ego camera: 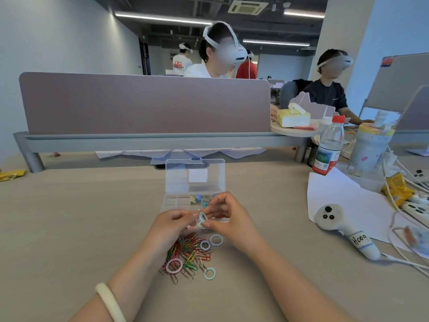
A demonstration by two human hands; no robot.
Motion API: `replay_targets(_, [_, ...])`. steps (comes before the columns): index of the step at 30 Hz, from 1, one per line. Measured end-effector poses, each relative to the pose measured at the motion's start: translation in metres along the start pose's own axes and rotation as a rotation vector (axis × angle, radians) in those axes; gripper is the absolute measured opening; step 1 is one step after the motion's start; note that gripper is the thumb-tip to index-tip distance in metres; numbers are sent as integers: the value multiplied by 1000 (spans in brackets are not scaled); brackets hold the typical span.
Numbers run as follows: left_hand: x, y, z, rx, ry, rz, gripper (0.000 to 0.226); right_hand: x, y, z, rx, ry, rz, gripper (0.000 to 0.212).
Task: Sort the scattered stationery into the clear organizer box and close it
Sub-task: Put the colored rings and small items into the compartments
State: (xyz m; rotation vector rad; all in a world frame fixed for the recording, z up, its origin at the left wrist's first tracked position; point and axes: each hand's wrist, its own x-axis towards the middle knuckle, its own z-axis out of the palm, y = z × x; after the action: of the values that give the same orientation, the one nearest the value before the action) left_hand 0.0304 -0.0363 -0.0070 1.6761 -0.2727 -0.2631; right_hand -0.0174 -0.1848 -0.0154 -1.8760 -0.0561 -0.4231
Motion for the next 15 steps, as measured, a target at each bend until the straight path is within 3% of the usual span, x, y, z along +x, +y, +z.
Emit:
replay_targets(9, [-3, 2, -3, 40, -85, -2, 40, -3, -8, 5, -105, -15, -91, 39])
replay_targets(15, [-7, 4, -2, 68, -61, 35, 38, -1, -5, 1, -114, -45, -84, 35])
